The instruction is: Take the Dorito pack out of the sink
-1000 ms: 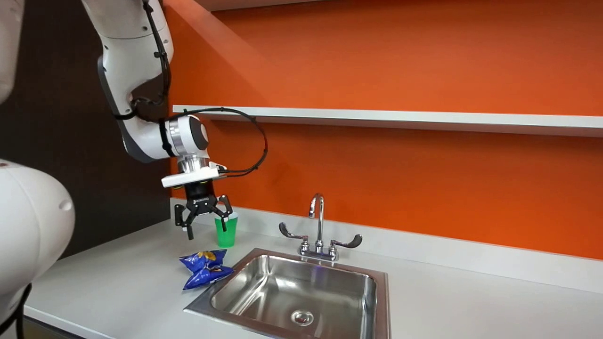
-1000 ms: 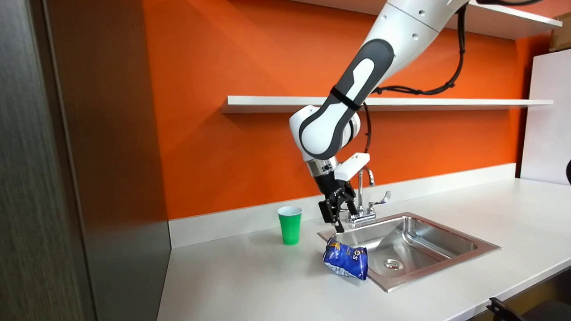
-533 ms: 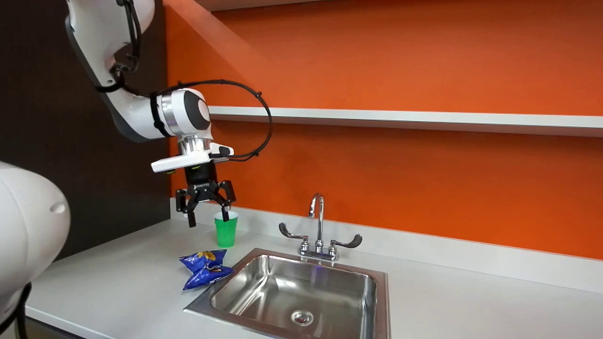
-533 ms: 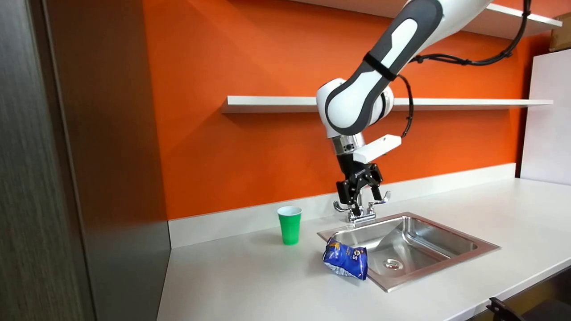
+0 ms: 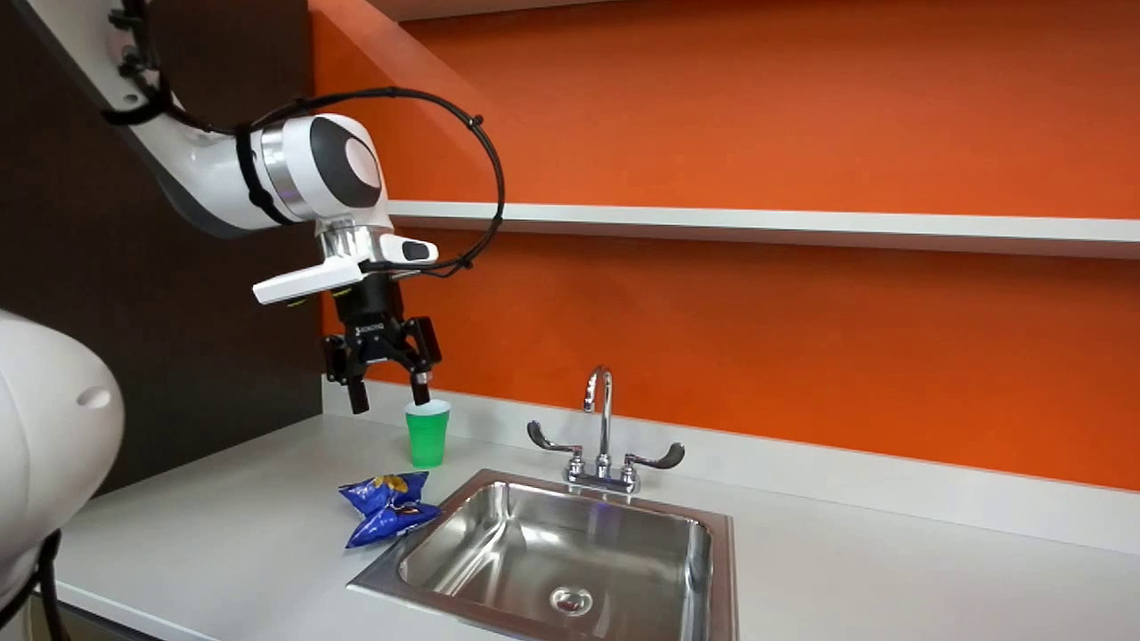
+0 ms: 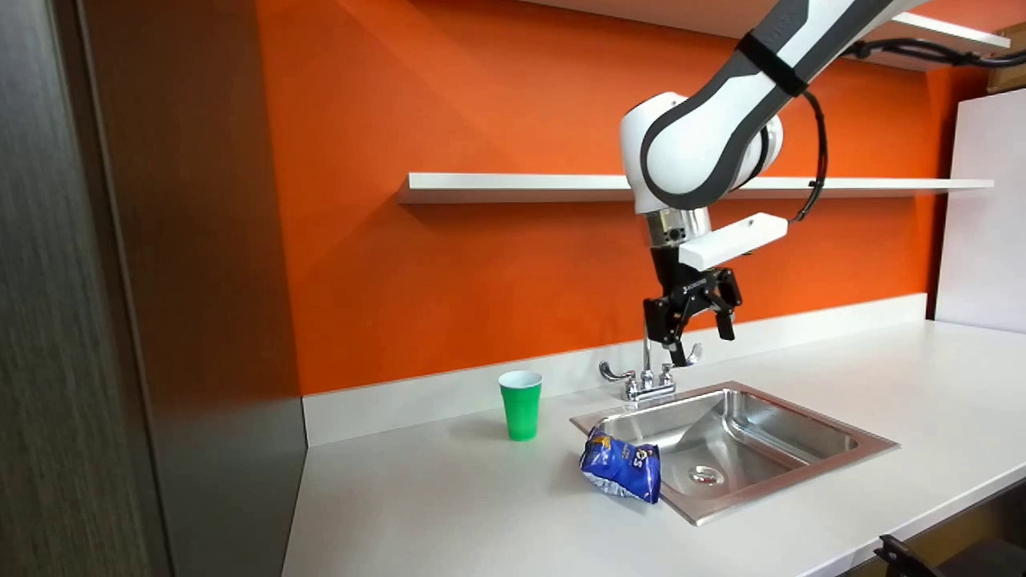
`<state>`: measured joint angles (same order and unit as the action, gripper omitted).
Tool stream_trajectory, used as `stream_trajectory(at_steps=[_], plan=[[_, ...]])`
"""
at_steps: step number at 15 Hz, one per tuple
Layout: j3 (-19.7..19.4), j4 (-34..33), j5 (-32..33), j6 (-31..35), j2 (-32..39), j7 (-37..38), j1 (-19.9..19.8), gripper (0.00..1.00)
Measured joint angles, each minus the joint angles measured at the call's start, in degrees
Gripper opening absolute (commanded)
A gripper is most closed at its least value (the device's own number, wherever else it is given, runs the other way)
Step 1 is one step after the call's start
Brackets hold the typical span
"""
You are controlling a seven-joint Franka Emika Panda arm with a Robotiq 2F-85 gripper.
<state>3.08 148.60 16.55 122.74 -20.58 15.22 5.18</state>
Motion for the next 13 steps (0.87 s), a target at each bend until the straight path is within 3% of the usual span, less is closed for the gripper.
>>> stream_trajectory(at_steps=[8,13], plan=[[-4.02,4.69,-5.66,0.67,-8.45,0.64,-6.48,1.00],[-4.54,5.41,-5.68,0.80,-8.97,0.52,-7.51,1.00]])
